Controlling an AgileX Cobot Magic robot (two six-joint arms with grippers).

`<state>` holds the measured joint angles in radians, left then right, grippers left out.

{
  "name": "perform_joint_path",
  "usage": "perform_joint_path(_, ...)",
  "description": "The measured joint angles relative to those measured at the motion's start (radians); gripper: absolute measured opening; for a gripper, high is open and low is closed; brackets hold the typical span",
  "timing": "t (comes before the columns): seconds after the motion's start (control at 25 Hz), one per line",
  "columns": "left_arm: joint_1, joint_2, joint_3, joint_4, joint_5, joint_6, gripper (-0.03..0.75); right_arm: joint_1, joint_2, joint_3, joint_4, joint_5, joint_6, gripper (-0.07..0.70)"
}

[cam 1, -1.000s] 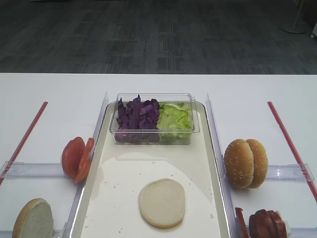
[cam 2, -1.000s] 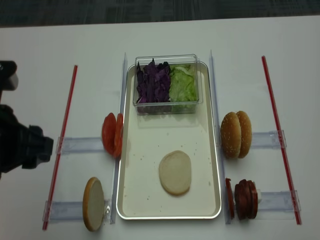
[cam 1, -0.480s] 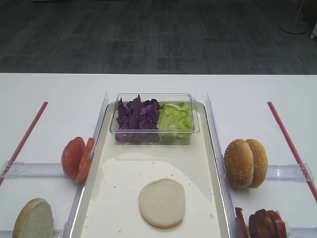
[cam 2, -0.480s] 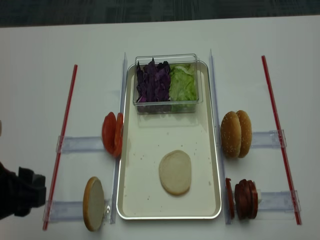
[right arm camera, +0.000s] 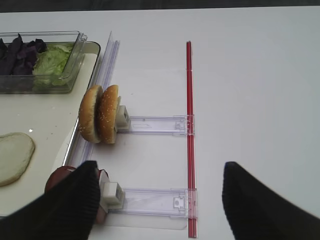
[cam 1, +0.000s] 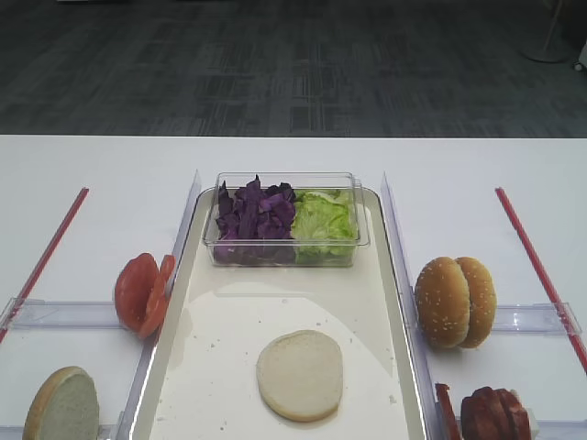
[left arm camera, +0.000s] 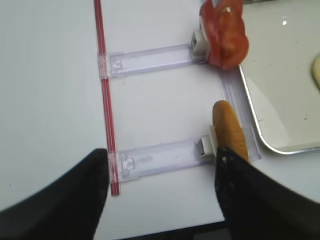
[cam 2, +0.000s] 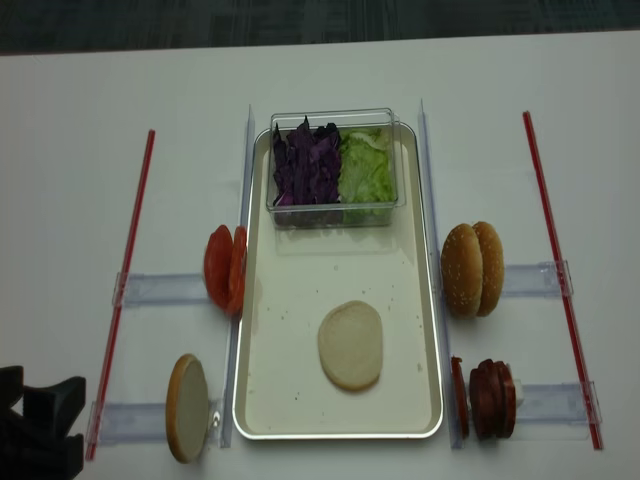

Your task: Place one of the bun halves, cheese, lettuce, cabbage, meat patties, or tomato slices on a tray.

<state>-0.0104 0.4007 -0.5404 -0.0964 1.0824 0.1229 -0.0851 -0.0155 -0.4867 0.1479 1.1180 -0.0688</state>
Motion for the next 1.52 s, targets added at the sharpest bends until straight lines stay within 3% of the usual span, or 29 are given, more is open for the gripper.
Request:
perform_joint_path(0.24,-0.049,-0.076,0.000,0.022,-0.004,0.000,0.436,0.000,0.000,0.000,0.000,0.000,0.000,0.536)
perform_joint_path(0.72,-0.049,-0.171,0.020,0.022,-0.006,0.000,0.436,0.000,0.000,0.000,0.000,0.000,0.000,0.536)
perform_joint_path(1.08,-0.049,-0.398,0.020,0.022,-0.006,-0.021,0.436,0.000,0.000,0.000,0.000,0.000,0.000,0.536)
perform_joint_path(1.52,-0.049,-0.418,0.020,0.022,0.004,-0.034,0.436,0.000,0.000,0.000,0.000,0.000,0.002,0.536)
